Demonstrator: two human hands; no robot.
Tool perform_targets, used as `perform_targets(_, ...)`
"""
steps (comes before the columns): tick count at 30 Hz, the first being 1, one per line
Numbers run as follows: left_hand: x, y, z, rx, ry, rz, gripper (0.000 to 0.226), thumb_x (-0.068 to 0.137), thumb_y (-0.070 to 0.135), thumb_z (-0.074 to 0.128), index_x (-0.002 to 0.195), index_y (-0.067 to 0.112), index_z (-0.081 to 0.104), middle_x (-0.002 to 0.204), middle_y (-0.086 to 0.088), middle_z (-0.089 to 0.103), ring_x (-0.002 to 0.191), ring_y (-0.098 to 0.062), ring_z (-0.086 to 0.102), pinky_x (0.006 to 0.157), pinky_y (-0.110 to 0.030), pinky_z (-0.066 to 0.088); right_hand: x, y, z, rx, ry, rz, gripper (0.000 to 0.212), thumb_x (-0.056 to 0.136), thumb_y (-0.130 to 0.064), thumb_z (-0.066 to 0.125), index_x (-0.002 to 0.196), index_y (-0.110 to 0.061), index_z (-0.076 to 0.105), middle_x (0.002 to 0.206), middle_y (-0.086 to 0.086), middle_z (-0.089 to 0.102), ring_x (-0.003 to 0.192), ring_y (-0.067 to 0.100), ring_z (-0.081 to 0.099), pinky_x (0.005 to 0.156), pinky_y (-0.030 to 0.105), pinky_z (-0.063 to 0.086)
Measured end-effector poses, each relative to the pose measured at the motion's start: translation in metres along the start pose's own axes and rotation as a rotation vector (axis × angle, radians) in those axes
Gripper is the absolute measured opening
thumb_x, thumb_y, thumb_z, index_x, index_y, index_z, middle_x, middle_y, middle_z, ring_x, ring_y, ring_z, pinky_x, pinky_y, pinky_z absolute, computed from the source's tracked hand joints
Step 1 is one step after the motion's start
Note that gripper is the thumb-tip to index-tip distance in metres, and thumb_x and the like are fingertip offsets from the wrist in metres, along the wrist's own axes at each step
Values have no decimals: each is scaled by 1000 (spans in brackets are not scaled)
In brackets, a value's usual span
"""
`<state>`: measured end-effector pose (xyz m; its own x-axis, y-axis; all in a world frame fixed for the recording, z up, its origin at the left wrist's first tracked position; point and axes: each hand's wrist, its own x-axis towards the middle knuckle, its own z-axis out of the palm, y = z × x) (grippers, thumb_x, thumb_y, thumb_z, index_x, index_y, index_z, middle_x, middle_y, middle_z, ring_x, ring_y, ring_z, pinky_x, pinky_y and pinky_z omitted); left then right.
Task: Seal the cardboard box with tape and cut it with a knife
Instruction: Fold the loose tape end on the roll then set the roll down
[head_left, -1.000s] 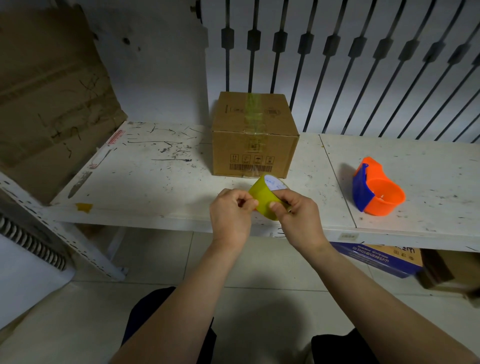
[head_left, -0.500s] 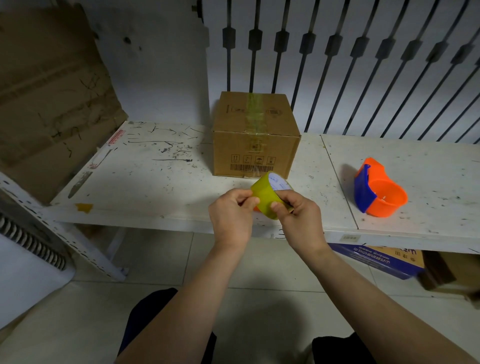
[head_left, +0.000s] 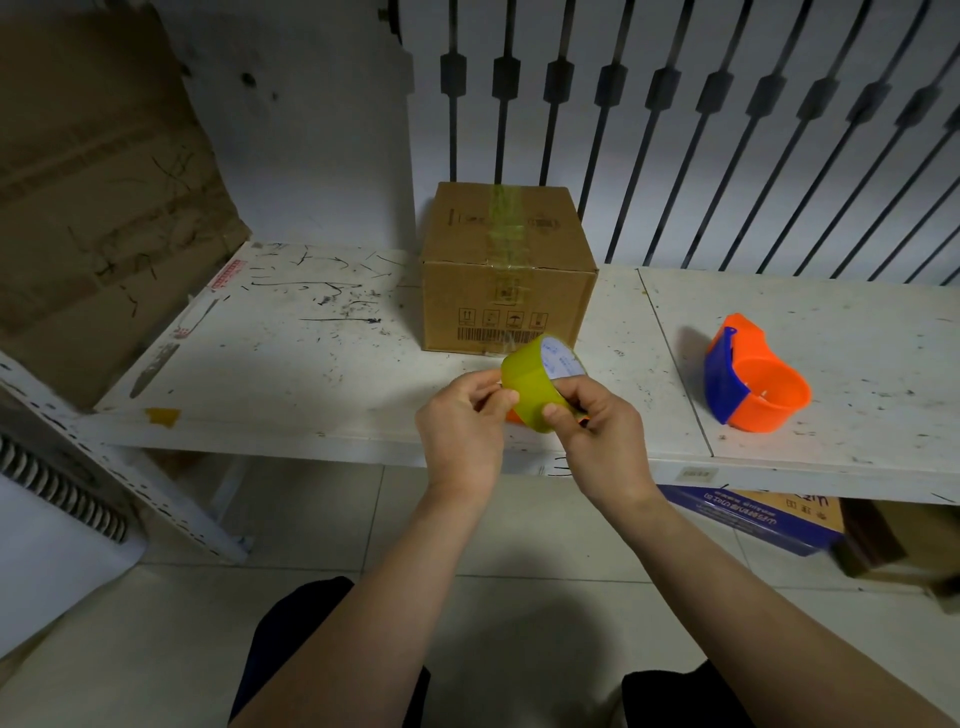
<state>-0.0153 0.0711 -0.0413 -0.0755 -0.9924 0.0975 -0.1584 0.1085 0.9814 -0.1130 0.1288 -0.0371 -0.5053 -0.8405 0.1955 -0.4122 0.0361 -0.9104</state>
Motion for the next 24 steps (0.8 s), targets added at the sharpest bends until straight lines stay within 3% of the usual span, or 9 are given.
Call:
perform_targets(4, -1, -1, 0, 26, 18, 22, 16, 75, 8, 70, 90, 10, 72, 80, -4, 72, 68, -13, 65, 65, -15, 51, -1, -1, 0, -5, -1, -5, 19, 82, -3, 60, 83, -21, 64, 83, 1, 65, 72, 3, 56, 65, 5, 43)
perform_targets(7, -1, -1, -3, 31, 30, 15, 13, 74, 9, 72, 86, 10, 71, 73, 1, 68, 65, -12, 64, 61, -10, 51, -1, 0, 0, -36, -11, 0, 15, 83, -4, 60, 89, -15, 67, 87, 4, 66, 78, 11, 57, 73, 16, 47)
perform_targets(9, 1, 0, -7, 24, 3, -10, 9, 75, 8, 70, 83, 10, 72, 70, -1, 67, 68, -18, 66, 68, -23, 56, 0, 0, -1, -72, -21, -19, 15, 82, -4, 60, 91, -13, 68, 90, 7, 67, 83, 16, 58, 76, 24, 48)
perform_targets(12, 9, 1, -15, 74, -75, -30, 6, 75, 7, 66, 76, 11, 71, 69, -8, 70, 72, -27, 68, 76, -40, 57, 0, 1, -3, -146, -44, -62, 15, 82, -4, 60, 90, -14, 68, 93, 10, 66, 83, 17, 56, 74, 21, 45)
perform_targets(18, 17, 13, -22, 586, -193, 222, 14, 80, 11, 58, 78, 6, 71, 80, -14, 73, 79, -31, 65, 76, -41, 53, 0, 1, 1, -260, -63, -100, 17, 81, -5, 61, 95, -14, 68, 100, 10, 65, 88, 14, 54, 76, 14, 43)
perform_targets(21, 17, 18, -24, 731, -221, 288, 18, 81, 10, 52, 82, 5, 69, 86, -17, 71, 84, -35, 62, 77, -42, 51, -1, -3, 3, -271, -51, -114, 19, 81, -3, 60, 95, -13, 68, 91, 0, 61, 94, 18, 56, 75, 16, 40)
perform_targets(24, 17, 21, -24, 860, -261, 345, 19, 82, 7, 48, 88, 3, 66, 93, -18, 69, 87, -37, 60, 74, -39, 47, -3, -7, 3, -294, -40, -144, 21, 81, -1, 60, 96, -12, 69, 79, -24, 48, 104, 24, 55, 82, 21, 39)
